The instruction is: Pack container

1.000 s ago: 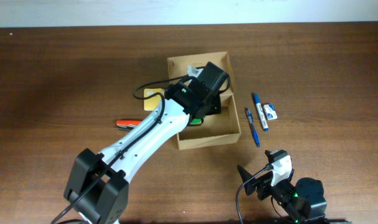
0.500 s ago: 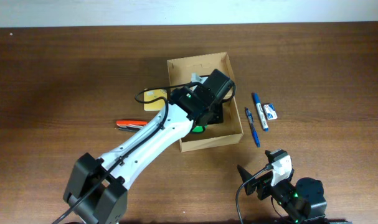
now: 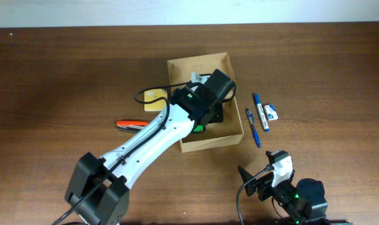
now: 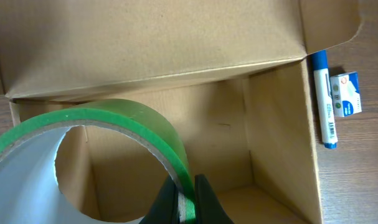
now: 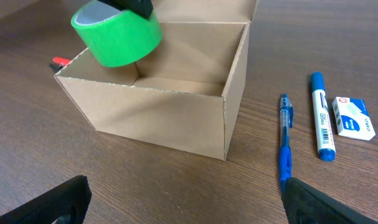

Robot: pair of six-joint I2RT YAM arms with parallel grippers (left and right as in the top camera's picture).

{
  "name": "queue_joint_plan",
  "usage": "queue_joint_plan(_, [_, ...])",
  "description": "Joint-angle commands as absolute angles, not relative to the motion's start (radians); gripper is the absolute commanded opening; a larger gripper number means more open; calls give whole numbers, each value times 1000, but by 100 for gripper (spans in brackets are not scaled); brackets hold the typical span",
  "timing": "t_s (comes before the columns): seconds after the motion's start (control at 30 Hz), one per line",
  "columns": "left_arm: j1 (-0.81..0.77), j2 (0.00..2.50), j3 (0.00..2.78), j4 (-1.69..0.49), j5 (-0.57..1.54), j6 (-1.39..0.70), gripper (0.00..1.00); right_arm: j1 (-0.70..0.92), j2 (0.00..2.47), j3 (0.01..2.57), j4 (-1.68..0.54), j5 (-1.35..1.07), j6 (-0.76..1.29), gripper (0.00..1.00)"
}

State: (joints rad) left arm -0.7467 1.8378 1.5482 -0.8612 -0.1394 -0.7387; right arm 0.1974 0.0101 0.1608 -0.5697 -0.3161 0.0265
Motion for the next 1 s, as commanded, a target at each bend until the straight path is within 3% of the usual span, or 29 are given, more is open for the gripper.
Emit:
queue_joint_plan(0.0, [-745,1880,1539,-854,-151,-748,2,203,2,155,-568,-326,31,99])
queue_joint_plan(0.2, [-734,1899,1539,-849,-145,-748,3,203,2,155,-568,-326,31,99])
queue_joint_plan(0.23, [-734,1899,1539,-849,-143,-748,30,203,2,155,-568,-326,31,99])
queue_joint_plan(0.37, [-734,1899,1539,-849,-147,-747,47,203,2,155,-568,-326,31,99])
queue_joint_plan(0.53, [-712,1882,1547,-849,-147,-733,46,203,2,155,-568,-326,31,99])
queue_joint_plan(0.67, [-698,1777,1604,-850,-176,-619,37,203,2,155,-568,-326,31,99])
queue_joint_plan(0.8, [-694,1620,1607,-913,-238,-578,8,203,2,155,-568,-326,31,99])
queue_joint_plan(0.87, [-680,1546,1607,-983,-253,-578,2,203,2,155,-568,-326,31,99])
queue_joint_plan(0.97, [-635,1439,1607,-1103,-297,-578,2,203,2,155,-568,-326,31,99])
